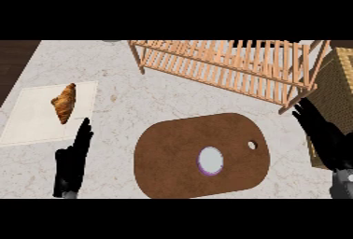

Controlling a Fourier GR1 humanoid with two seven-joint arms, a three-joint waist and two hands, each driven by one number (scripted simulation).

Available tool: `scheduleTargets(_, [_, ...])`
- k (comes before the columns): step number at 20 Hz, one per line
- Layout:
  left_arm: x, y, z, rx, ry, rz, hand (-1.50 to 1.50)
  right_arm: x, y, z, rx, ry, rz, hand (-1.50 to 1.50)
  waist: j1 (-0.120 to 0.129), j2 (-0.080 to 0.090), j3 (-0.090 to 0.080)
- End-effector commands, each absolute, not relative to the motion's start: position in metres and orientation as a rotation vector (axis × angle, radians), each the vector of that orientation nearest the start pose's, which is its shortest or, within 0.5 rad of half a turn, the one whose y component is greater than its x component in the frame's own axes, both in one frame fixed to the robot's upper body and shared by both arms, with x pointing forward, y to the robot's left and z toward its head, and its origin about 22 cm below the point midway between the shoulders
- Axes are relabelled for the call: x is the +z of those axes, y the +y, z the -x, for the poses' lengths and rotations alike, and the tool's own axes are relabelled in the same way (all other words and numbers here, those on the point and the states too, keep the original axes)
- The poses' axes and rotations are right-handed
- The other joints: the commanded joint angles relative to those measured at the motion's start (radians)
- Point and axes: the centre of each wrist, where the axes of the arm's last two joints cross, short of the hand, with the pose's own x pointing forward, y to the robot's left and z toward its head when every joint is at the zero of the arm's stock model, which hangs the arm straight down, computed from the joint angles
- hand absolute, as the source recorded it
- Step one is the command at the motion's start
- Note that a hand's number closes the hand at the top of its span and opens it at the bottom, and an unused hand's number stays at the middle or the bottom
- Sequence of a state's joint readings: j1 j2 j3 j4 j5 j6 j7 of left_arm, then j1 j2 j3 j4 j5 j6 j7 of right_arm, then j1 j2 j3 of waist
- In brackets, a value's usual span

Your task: Pick the can from the cutting board and place it in the basket

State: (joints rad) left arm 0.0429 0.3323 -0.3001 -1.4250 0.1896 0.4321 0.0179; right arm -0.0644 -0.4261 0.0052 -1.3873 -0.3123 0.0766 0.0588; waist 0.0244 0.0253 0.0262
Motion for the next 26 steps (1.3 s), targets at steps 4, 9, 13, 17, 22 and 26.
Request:
scheduleTargets(4, [-0.057, 0.255, -0.207, -0.053, -1.159, -0.225, 0.0, 0.064, -0.221, -0.299, 0.289, -1.663, -0.445, 1.5, 0.034, -0.022, -0.026])
scheduleTargets(9, [-0.06, 0.261, -0.206, -0.114, -1.045, -0.145, 0.0, 0.104, -0.099, -0.282, 0.673, -1.816, -0.864, 1.5, 0.062, -0.022, -0.027])
scheduleTargets(13, [-0.064, 0.274, -0.201, -0.049, -1.014, -0.159, 0.0, 0.095, -0.044, -0.225, 0.807, -1.872, -0.675, -1.5, -0.009, -0.037, -0.029])
scheduleTargets(17, [-0.066, 0.293, -0.191, -0.013, -1.005, -0.175, 0.0, 0.119, -0.055, -0.237, 0.959, -1.897, -0.256, -1.5, -0.035, -0.044, -0.031])
scheduleTargets(22, [-0.064, 0.294, -0.181, -0.002, -0.983, -0.178, 0.0, 0.169, -0.086, -0.255, 1.183, -1.883, 0.264, -1.5, -0.054, -0.051, -0.031])
scheduleTargets(26, [-0.054, 0.291, -0.191, 0.001, -0.998, -0.167, 0.0, 0.23, -0.095, -0.25, 1.351, -1.809, 0.436, -1.5, -0.047, -0.043, -0.029])
